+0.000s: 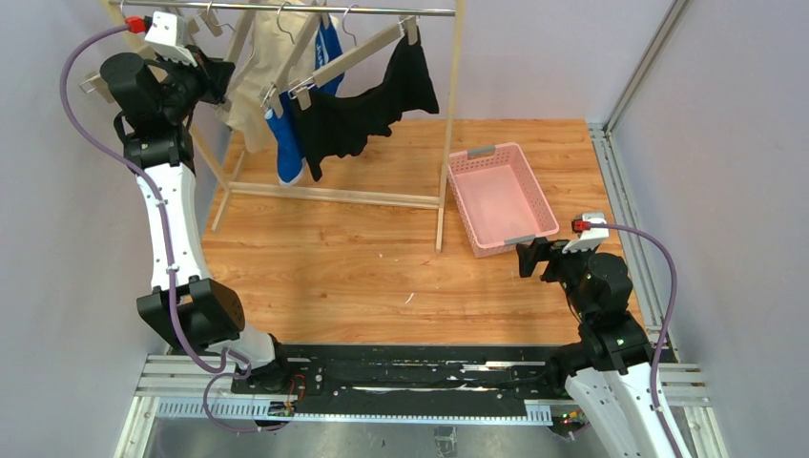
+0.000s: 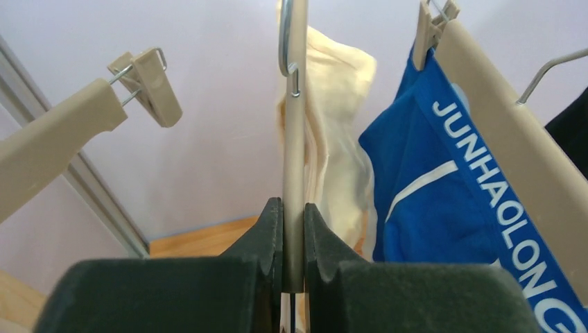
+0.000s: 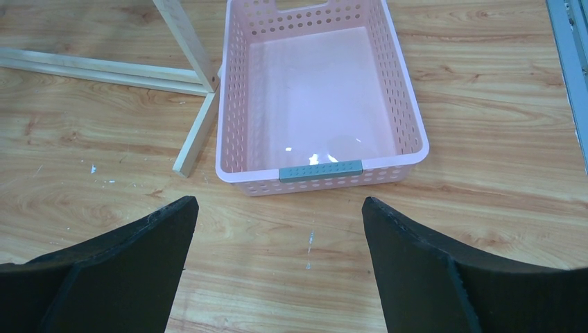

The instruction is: Remove the underwear clipped to the hanger

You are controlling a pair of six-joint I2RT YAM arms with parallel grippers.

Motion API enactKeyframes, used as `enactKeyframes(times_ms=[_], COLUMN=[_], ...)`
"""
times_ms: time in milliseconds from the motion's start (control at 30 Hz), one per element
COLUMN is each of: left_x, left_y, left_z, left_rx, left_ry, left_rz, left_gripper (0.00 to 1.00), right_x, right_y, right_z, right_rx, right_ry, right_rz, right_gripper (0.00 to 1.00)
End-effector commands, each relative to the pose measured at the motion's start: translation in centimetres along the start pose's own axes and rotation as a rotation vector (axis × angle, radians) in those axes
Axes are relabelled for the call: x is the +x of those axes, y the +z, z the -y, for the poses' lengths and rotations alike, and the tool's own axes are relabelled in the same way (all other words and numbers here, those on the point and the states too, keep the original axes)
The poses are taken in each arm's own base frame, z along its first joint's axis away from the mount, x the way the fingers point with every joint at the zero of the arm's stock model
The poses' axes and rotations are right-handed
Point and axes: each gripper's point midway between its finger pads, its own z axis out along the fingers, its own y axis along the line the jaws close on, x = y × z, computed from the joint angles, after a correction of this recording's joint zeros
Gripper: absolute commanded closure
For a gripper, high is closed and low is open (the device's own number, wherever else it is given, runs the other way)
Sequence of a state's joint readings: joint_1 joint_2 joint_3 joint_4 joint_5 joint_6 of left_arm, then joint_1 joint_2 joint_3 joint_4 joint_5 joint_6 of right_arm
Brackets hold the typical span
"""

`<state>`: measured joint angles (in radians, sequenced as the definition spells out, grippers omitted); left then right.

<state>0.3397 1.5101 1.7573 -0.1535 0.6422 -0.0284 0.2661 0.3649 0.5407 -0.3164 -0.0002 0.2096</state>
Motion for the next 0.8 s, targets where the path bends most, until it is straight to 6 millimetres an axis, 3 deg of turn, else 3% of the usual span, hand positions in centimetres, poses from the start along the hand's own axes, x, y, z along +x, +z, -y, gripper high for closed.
enactKeyframes(times_ms=[0, 200, 567, 767], left_x=[-0.4, -1.3, -5.4, -5.4], left_y=[0.1, 0.0, -0.9, -2.1], left_z=[-0.6, -0.3, 0.4, 0.7], left_rx=[-0.01, -0.009, -0.021, -0.049], left_ry=[0.007, 0.011, 0.022, 0.059], left_rz=[0.022, 0.05, 0.153, 0.131], left_gripper=[1.0, 1.0, 1.0, 1.0], right_x=[-0.1, 0.0, 0.4, 0.5], right_y=[0.2, 0.2, 0.6, 0.7], right_z=[-0.5, -0.4, -0.6, -0.7], right_rx=[-0.025, -0.023, -0.03, -0.037], right_ry=[-0.006, -0.008, 0.001, 0.004], right_rz=[0.013, 0.012, 0.006, 0.005], right_gripper=[0.09, 0.09, 0.09, 0.09])
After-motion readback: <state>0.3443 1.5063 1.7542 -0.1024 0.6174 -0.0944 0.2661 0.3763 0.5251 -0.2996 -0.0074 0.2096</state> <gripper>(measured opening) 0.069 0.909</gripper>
